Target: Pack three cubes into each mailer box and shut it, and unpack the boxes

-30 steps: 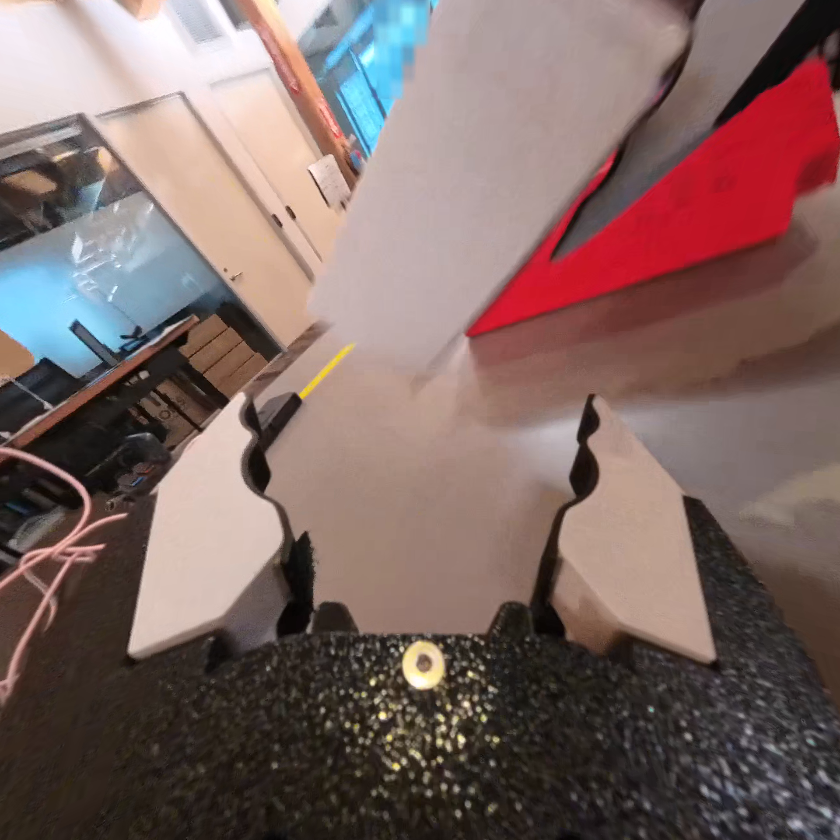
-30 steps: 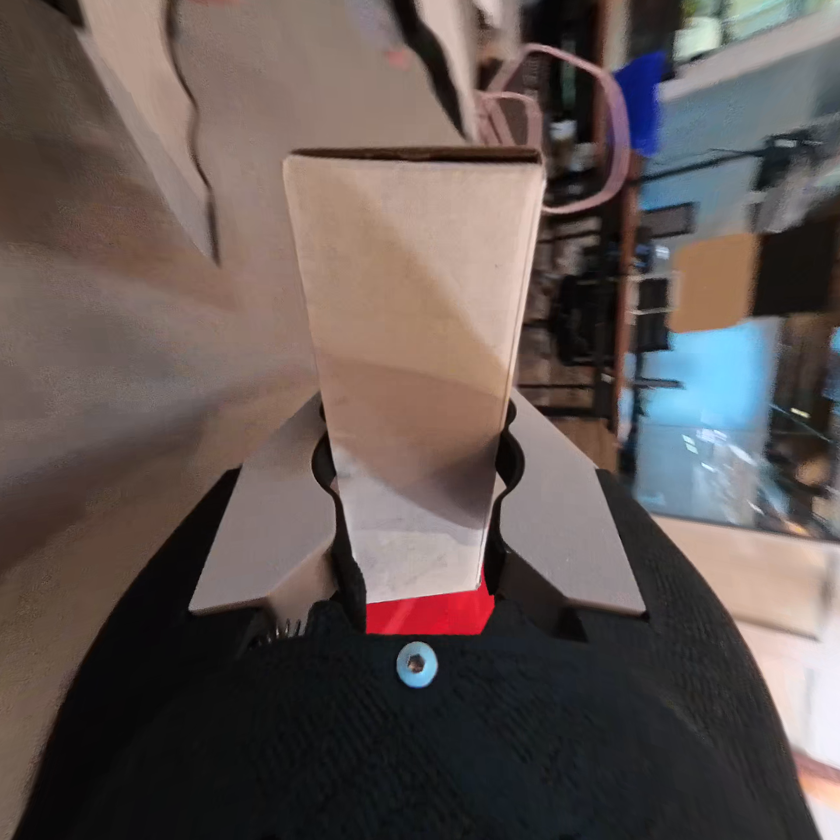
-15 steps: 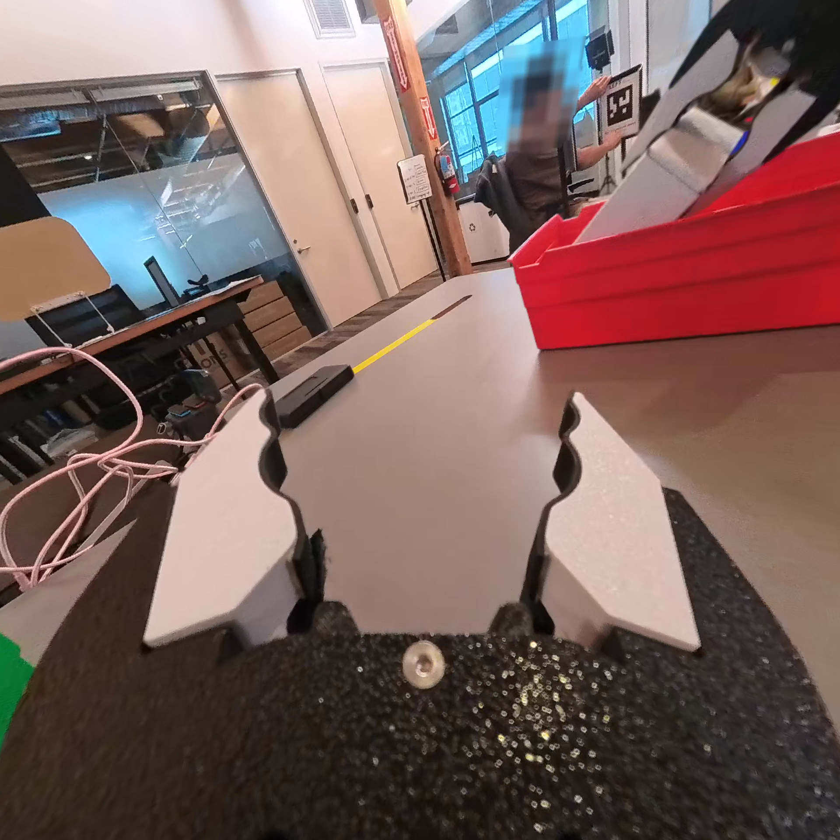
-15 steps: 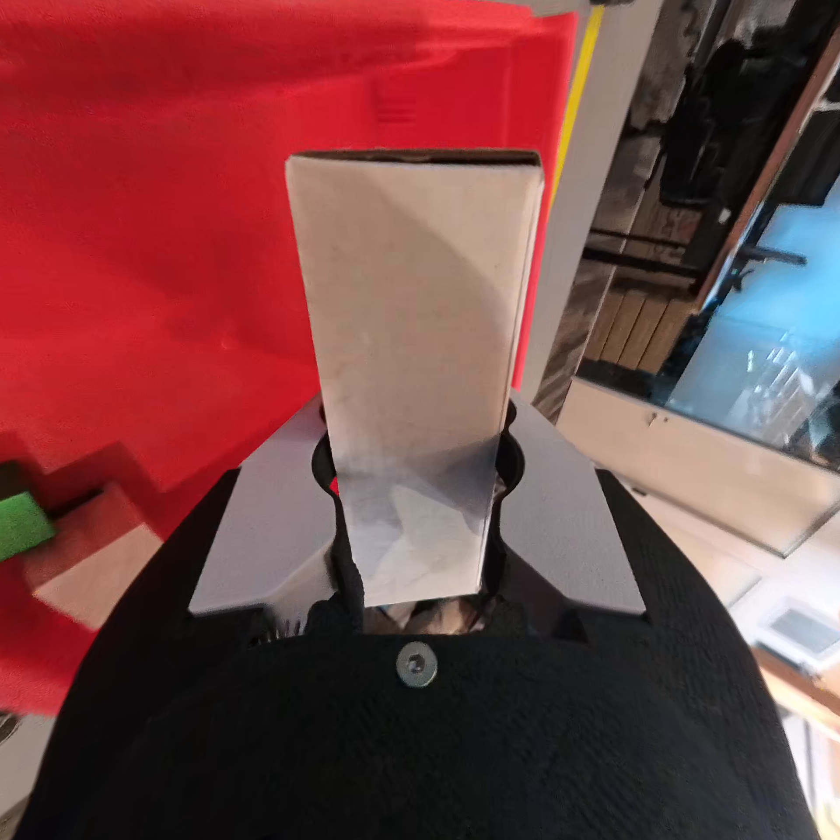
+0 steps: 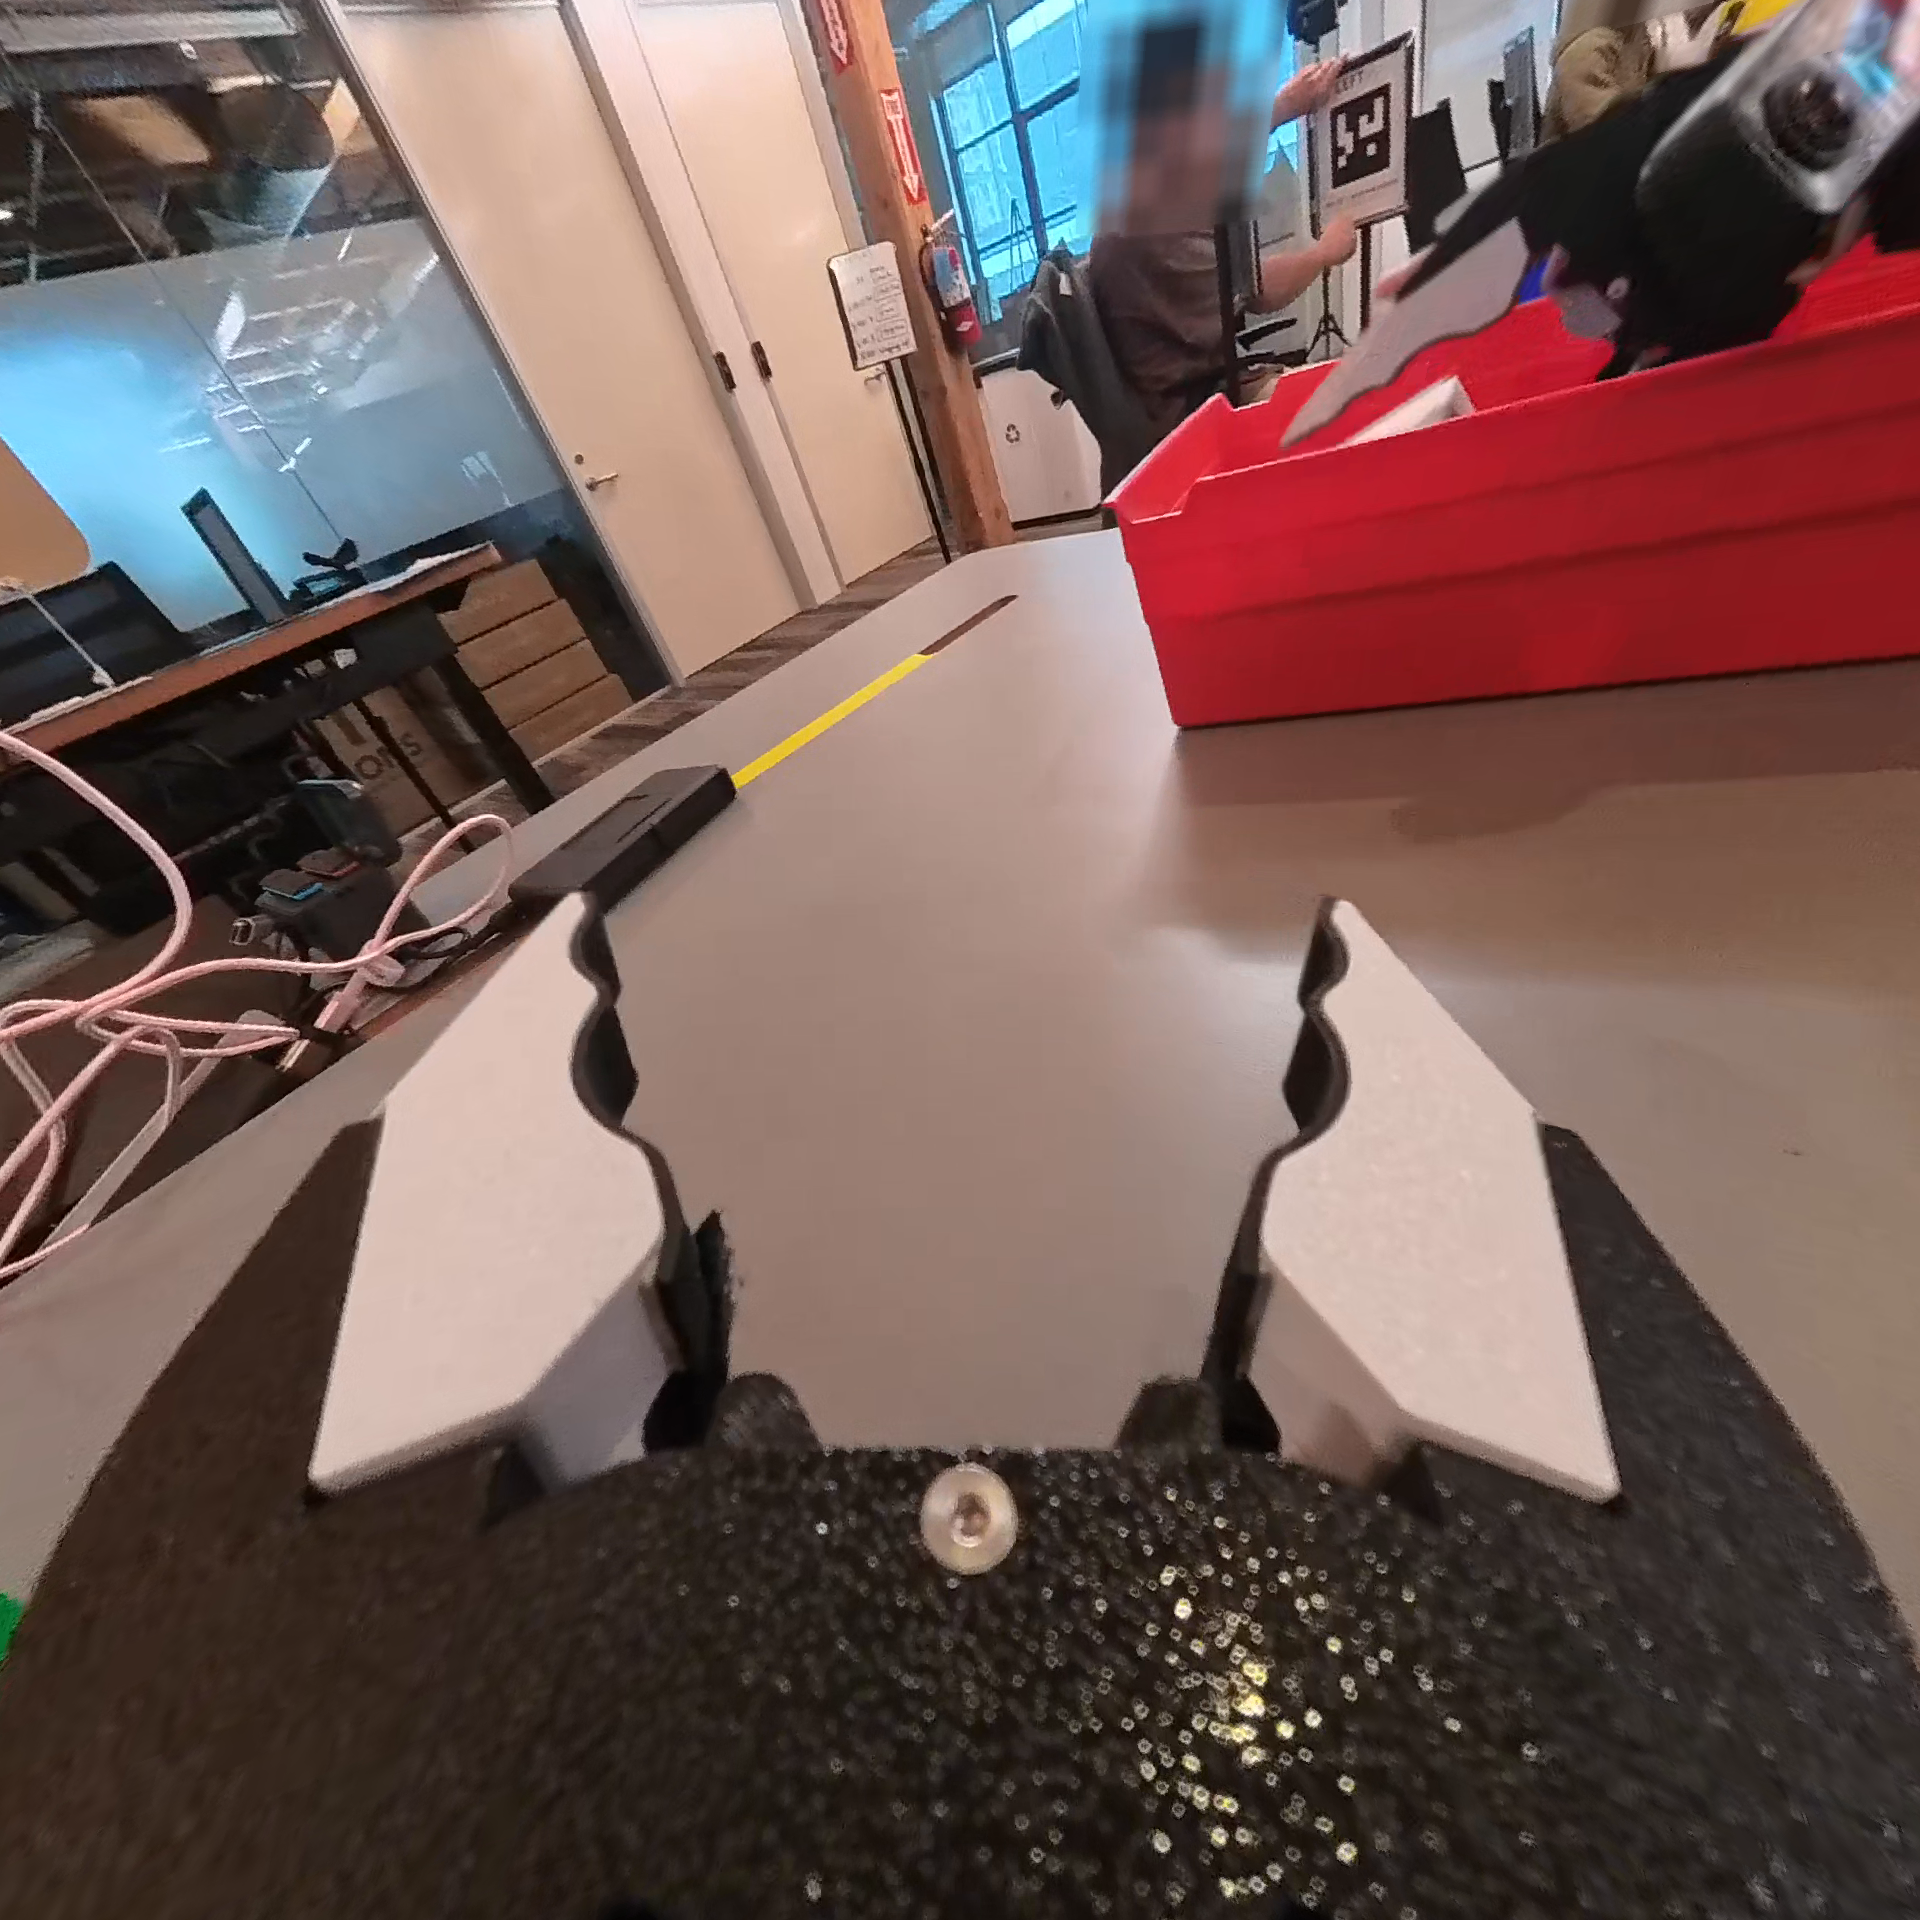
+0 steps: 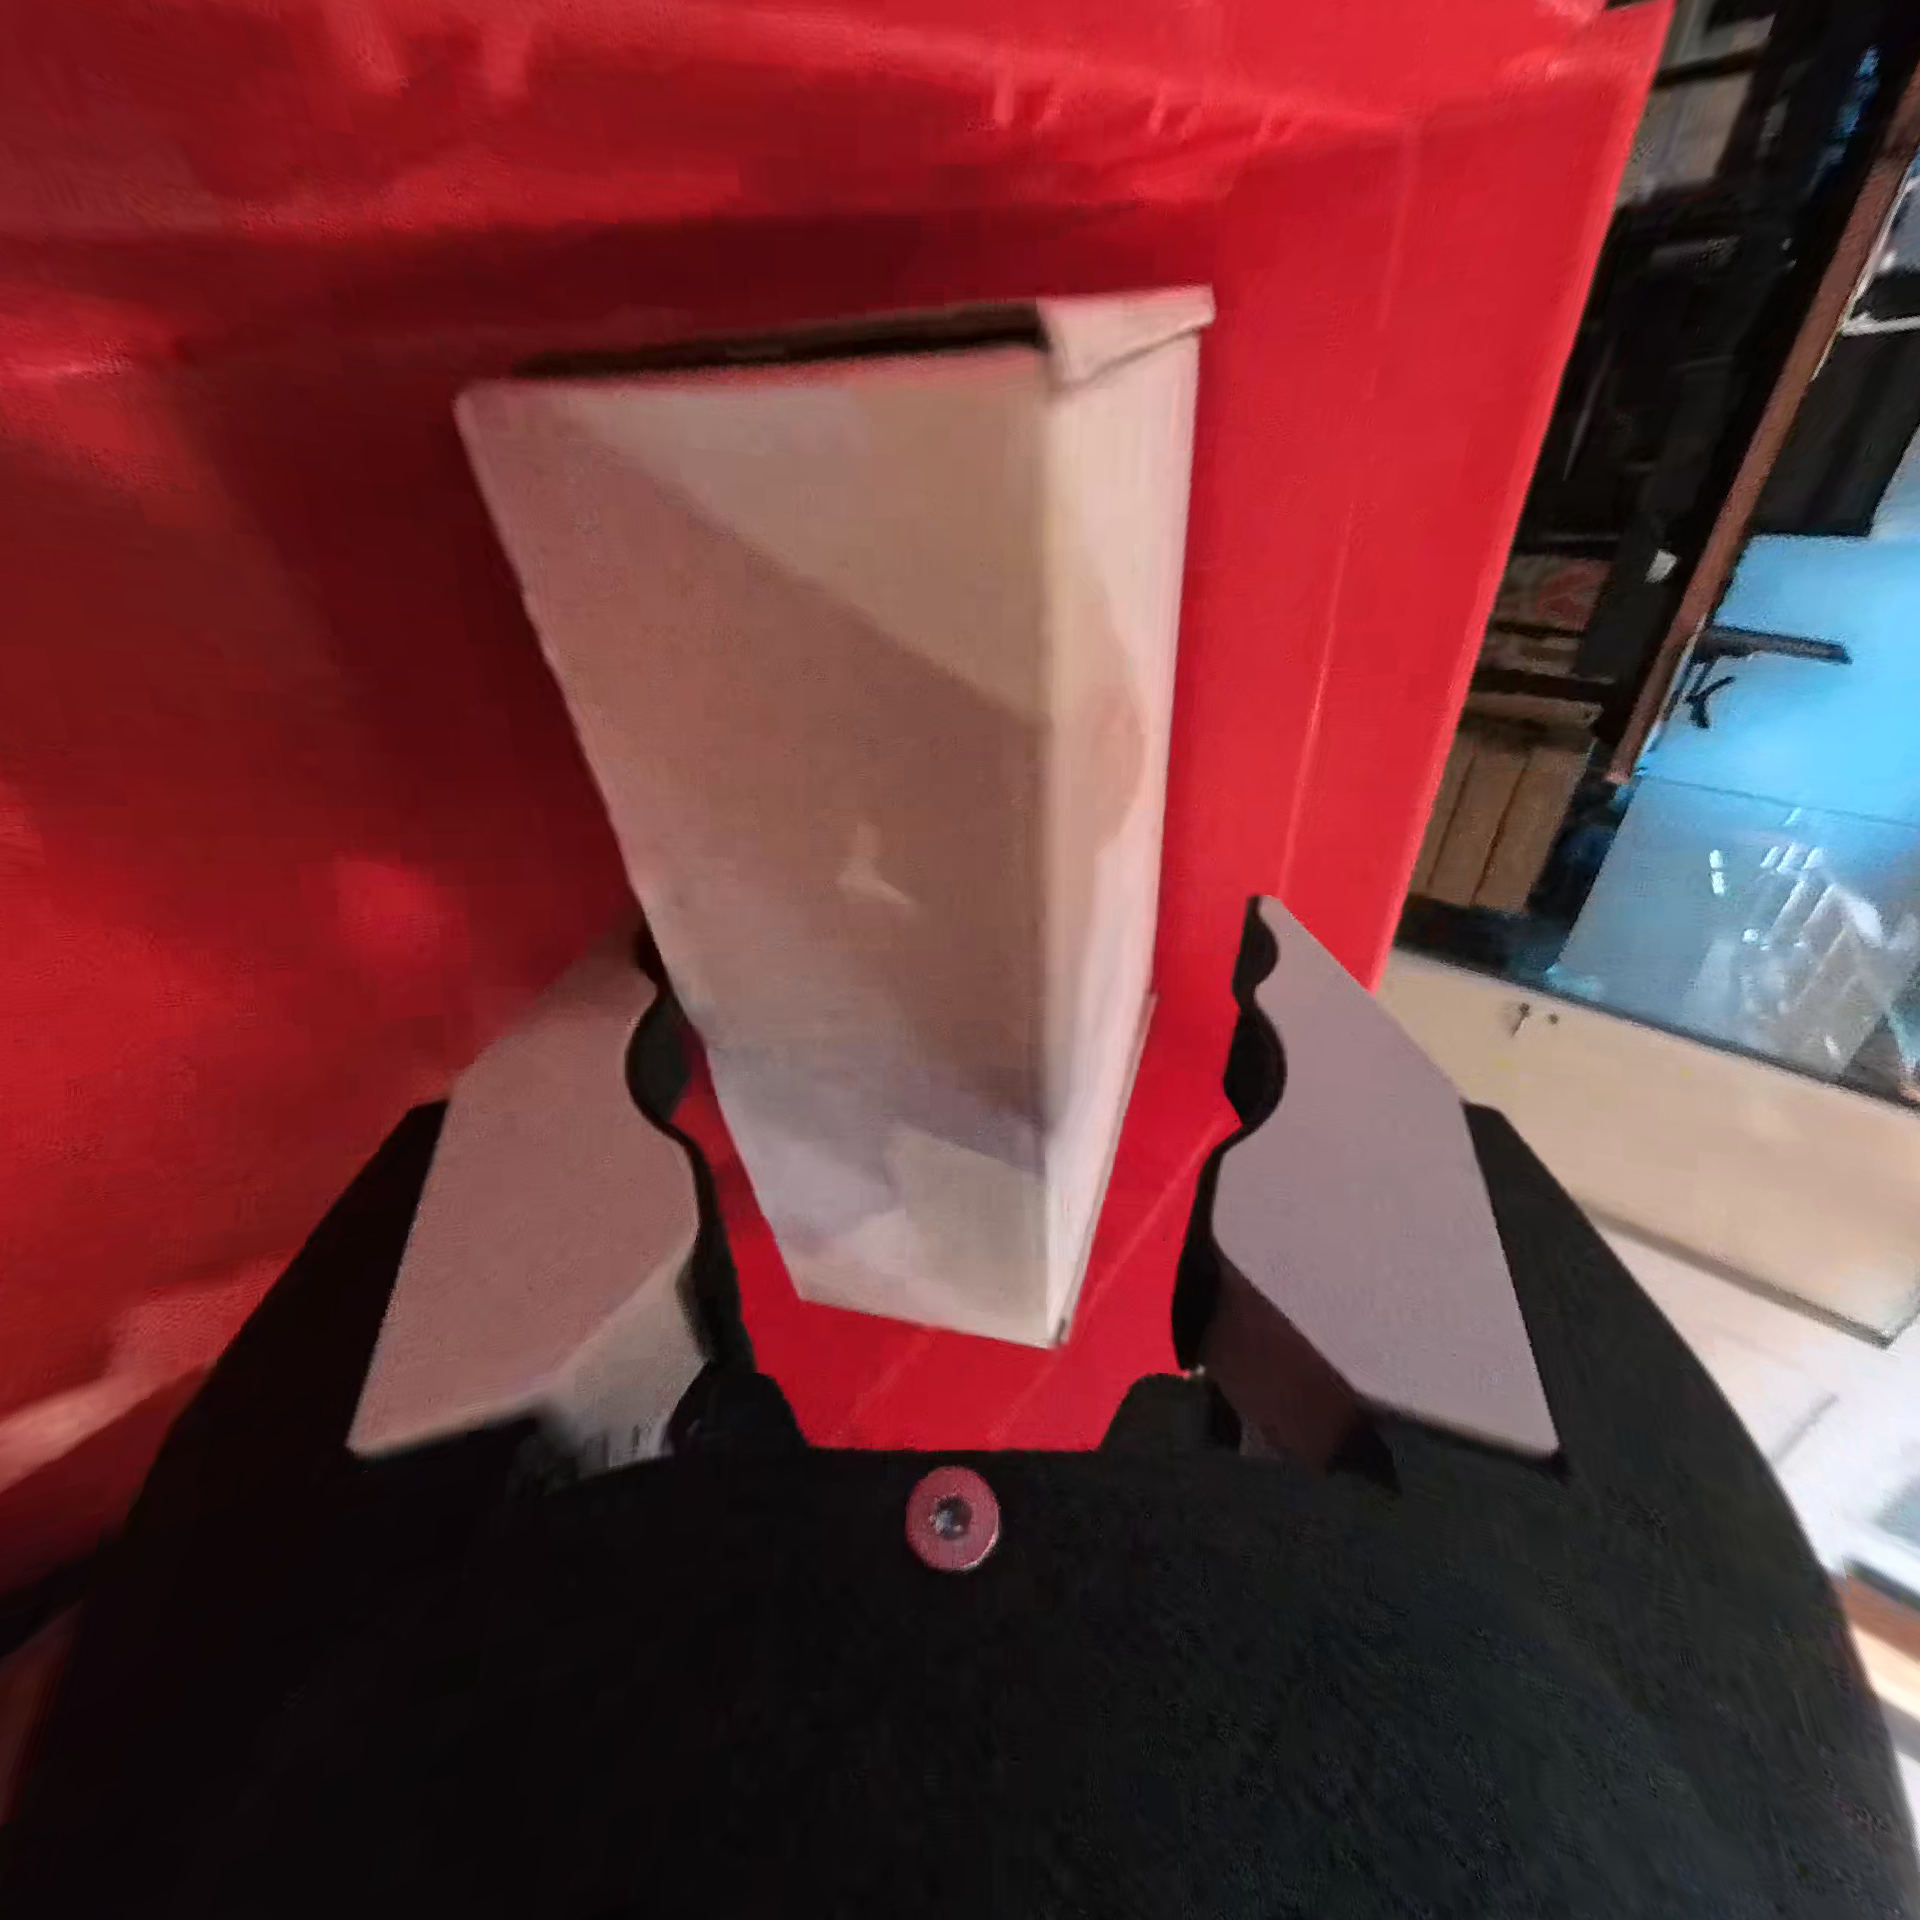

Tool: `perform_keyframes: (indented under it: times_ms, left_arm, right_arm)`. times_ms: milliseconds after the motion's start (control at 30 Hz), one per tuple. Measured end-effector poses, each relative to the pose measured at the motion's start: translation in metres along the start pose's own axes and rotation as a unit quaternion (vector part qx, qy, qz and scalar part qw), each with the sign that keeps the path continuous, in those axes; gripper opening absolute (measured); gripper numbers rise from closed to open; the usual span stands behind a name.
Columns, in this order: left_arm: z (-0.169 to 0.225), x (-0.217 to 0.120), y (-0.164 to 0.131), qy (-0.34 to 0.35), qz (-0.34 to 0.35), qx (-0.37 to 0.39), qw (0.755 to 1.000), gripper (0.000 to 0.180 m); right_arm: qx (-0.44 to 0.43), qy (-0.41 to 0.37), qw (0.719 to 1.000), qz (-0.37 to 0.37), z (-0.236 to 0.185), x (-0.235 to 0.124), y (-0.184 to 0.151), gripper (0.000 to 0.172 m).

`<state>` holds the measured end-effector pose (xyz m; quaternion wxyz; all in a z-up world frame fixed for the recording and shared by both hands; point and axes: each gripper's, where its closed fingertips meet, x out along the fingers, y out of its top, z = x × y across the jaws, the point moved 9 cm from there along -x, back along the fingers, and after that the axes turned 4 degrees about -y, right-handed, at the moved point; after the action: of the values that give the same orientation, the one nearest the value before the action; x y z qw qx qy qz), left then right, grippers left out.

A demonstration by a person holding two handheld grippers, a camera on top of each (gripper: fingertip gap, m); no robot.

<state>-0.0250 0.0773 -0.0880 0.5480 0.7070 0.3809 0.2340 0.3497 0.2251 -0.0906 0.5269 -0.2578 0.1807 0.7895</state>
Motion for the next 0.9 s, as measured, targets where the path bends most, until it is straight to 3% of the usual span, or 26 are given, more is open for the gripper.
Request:
perform_keyframes:
  times_ms: [67, 200, 267, 367, 467, 533, 600, 767, 833, 900]
  left_arm:
    - [-0.001, 0.000, 0.000, -0.001, -0.002, -0.006, 1.000, 0.130]
    - [-0.005, -0.001, 0.001, 0.010, 0.006, -0.026, 1.000, 0.130]
    - [-0.007, -0.004, 0.003, 0.018, 0.022, -0.037, 0.999, 0.131]
    - [-0.012, -0.009, 0.007, 0.036, 0.049, -0.049, 0.997, 0.128]
    - [-0.016, -0.012, 0.006, 0.055, 0.063, -0.055, 0.995, 0.126]
    - [-0.019, -0.014, 0.006, 0.071, 0.074, -0.050, 0.993, 0.124]
    - [-0.022, -0.017, 0.006, 0.089, 0.087, -0.038, 0.991, 0.124]
    - [-0.030, -0.022, 0.005, 0.132, 0.111, 0.000, 0.985, 0.120]
    - [-0.032, -0.023, 0.003, 0.143, 0.116, 0.009, 0.983, 0.118]
    - [-0.035, -0.023, 0.002, 0.153, 0.123, 0.009, 0.981, 0.115]
  right_arm:
    - [0.031, 0.017, 0.999, -0.024, 0.002, -0.010, -0.001, 0.120]
    - [0.113, -0.014, 0.989, -0.097, 0.015, -0.051, -0.005, 0.125]
    - [0.171, -0.068, 0.978, -0.096, 0.025, -0.082, 0.010, 0.124]
    - [0.231, -0.180, 0.955, 0.051, 0.040, -0.125, 0.066, 0.104]
    - [0.291, -0.199, 0.901, 0.255, 0.044, -0.141, 0.140, 0.092]
    - [0.317, -0.182, 0.862, 0.352, 0.042, -0.130, 0.187, 0.088]
    - [0.338, -0.187, 0.830, 0.403, 0.039, -0.107, 0.221, 0.088]
    - [0.442, -0.283, 0.712, 0.466, 0.041, -0.045, 0.249, 0.081]
    - [0.465, -0.310, 0.695, 0.453, 0.041, -0.027, 0.248, 0.082]
    - [0.466, -0.309, 0.695, 0.452, 0.038, -0.012, 0.247, 0.085]
